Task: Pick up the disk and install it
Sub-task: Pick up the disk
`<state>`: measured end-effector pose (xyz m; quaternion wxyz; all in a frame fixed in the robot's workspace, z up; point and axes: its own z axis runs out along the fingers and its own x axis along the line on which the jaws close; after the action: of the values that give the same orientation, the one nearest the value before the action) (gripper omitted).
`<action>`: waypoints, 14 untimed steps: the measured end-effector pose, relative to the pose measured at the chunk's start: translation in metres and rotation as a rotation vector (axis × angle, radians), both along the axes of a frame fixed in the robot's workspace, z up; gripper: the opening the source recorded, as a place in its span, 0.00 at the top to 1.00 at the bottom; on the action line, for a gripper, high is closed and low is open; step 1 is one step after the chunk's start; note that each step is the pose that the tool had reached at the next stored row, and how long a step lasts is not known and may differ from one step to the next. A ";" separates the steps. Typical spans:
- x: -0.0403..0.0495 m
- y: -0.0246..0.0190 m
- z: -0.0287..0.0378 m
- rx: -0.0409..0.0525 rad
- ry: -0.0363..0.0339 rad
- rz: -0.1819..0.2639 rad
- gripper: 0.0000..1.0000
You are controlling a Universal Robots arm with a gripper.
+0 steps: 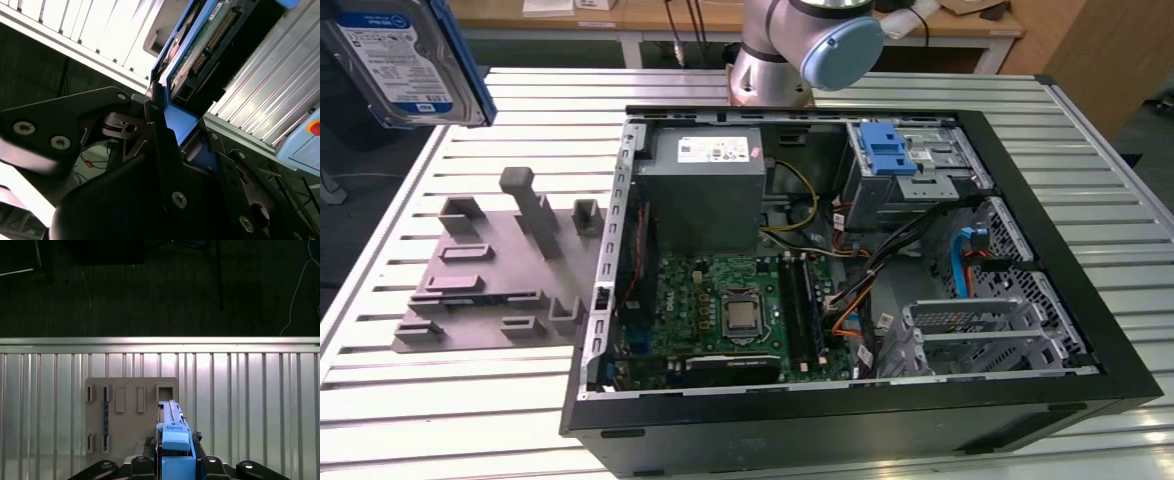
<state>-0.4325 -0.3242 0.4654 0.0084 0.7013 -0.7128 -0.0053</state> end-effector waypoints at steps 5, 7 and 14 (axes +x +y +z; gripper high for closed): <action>0.0000 0.0000 0.0042 0.0000 0.0000 0.000 0.64; 0.0000 0.0000 0.0061 0.0000 0.0000 0.000 0.64; 0.0000 0.0001 0.0133 0.0000 0.0000 -0.001 0.64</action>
<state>-0.4325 -0.3241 0.4787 0.0084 0.7011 -0.7130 -0.0053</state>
